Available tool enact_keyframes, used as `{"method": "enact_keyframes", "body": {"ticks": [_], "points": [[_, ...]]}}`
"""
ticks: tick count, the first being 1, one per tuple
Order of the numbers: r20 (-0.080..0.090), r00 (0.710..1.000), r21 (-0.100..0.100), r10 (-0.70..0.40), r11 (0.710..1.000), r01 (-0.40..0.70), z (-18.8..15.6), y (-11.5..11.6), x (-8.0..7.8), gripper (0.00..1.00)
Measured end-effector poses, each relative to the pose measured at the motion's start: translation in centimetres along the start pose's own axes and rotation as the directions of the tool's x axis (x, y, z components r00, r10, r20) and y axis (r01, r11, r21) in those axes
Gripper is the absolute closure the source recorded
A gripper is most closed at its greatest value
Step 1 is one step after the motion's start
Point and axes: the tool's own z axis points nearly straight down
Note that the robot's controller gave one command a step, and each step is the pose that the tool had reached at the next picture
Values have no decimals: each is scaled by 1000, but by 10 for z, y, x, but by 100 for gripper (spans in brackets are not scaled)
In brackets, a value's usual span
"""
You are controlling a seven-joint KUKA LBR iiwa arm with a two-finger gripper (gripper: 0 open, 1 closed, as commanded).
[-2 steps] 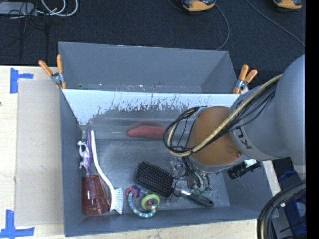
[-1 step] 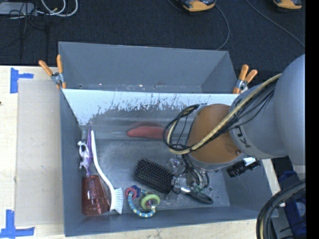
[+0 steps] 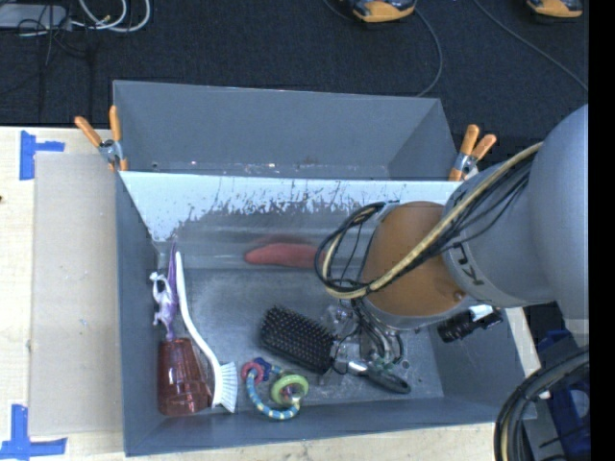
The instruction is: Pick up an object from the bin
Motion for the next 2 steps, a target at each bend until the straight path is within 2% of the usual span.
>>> {"method": "enact_keyframes", "body": {"ticks": [1, 2], "points": [[-5, 1000, 1, 4, 1000, -4, -4, 0, -1, 100], [8, 1000, 0, -29, 1000, 29, -11, -45, -71, 100]]}}
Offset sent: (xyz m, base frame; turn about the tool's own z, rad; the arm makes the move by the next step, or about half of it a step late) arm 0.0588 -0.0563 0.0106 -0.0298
